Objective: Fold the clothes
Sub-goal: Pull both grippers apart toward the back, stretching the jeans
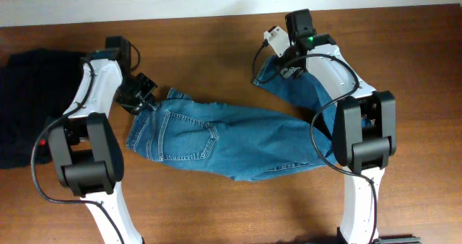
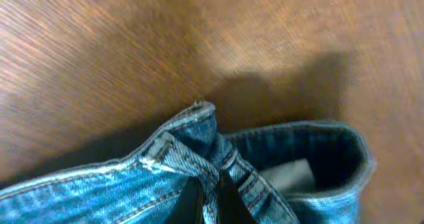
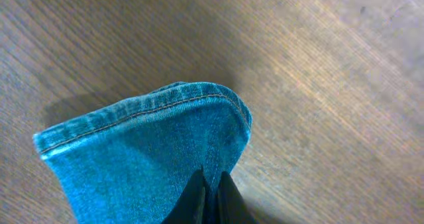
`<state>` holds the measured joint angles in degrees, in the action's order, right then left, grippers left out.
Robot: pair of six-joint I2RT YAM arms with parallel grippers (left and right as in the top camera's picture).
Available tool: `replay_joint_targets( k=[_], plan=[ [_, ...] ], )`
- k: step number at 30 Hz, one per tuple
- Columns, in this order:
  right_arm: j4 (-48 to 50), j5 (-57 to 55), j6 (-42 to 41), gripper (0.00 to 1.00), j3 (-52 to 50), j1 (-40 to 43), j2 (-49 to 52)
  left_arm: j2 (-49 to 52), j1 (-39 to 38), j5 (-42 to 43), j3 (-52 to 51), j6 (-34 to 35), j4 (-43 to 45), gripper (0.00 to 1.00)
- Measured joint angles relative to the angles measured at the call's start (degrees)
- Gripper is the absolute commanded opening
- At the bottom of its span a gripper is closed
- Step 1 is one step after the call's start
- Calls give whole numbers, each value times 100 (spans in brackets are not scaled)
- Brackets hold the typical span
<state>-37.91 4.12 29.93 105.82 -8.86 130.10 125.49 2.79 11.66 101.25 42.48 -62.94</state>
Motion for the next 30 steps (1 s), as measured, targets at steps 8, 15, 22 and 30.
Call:
replay_joint_targets(
  k=[8,15,22,30],
  plan=[
    [-345,11,-129,4,667,0,42,-4,79,-149,1270,-455,-896,0],
    [-1119,46,-619,4,1836,9,48,-238,79,-321,1497,-715,-986,1],
    [-2186,72,-1349,4,3246,240,48,-636,103,-723,1502,-782,-1069,0],
    [-3401,111,-1976,4,4271,1217,48,-1115,142,-916,1502,-1117,-973,1]
  ],
)
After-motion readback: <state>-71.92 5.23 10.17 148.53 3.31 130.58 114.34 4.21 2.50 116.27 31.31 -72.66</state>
